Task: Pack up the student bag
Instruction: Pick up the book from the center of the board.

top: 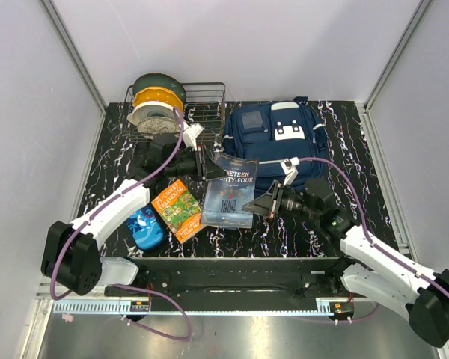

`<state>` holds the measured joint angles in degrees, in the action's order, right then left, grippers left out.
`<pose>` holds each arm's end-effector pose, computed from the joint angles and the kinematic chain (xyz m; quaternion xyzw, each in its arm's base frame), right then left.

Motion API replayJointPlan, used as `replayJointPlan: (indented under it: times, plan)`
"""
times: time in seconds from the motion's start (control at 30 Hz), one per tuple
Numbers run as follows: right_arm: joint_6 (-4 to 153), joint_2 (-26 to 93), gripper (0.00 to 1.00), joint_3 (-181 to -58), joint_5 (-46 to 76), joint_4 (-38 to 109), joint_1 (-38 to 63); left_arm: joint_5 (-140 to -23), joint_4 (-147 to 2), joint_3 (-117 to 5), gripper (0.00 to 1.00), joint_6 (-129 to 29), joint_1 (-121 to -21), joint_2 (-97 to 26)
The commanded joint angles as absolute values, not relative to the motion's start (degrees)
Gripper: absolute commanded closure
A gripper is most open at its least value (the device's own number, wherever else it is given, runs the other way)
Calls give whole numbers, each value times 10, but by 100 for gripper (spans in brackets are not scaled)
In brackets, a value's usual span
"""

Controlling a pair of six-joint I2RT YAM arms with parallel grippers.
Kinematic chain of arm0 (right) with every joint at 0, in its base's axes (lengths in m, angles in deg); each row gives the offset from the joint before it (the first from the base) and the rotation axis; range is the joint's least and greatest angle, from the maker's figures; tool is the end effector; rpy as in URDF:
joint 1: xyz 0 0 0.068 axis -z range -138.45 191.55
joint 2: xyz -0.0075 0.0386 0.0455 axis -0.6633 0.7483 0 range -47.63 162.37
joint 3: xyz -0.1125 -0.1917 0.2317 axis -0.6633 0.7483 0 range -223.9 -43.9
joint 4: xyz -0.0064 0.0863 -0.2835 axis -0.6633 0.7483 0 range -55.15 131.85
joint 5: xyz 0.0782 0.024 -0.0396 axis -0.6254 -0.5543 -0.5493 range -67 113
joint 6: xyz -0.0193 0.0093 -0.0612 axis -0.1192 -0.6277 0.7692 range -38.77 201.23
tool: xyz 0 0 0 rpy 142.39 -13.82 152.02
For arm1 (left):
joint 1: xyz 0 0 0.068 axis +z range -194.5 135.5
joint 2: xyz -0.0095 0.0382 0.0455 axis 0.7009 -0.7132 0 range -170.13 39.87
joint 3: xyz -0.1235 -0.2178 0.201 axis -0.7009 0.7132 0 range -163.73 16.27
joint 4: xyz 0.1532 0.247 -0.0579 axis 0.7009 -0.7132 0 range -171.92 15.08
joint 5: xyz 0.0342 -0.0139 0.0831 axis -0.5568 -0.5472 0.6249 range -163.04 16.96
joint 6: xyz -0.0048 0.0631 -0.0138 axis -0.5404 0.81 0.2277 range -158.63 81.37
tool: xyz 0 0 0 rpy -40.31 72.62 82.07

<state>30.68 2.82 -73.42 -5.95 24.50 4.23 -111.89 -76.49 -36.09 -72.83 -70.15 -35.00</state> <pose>0.1612 0.1537 0.2888 -0.0728 0.7583 0.5677 0.3121 0.2793 -0.1693 0.3175 0.1214 0.8025 -0.4978 0.3055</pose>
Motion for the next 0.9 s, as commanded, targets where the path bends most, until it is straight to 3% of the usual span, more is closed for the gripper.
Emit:
replayJointPlan:
  times: [0.0,0.03,0.13,0.17,0.2,0.23,0.27,0.37,0.57,0.87]
  plan:
    - [332,36,100,-758,-100,202,38,-1208,-704,-401,93,-714,-717,-346]
    - [329,35,100,-756,-92,203,38,-1204,-707,-402,100,-713,-717,-345]
    - [321,29,99,-756,-31,239,38,-1171,-713,-400,100,-708,-717,-334]
    - [320,26,92,-757,-15,250,38,-1159,-713,-401,100,-708,-717,-331]
    - [318,21,82,-758,19,270,38,-1147,-713,-403,100,-708,-717,-322]
    - [310,18,64,-761,38,285,38,-1119,-713,-407,100,-710,-717,-319]
    - [304,14,28,-762,57,297,38,-1103,-712,-415,100,-717,-716,-318]
    - [280,-9,17,-755,116,325,38,-1083,-685,-441,100,-747,-706,-326]
    - [226,-69,14,-738,143,328,38,-1039,-614,-484,100,-792,-686,-360]
    - [97,-41,15,-660,88,106,38,-1033,-416,-511,100,-939,-681,-434]
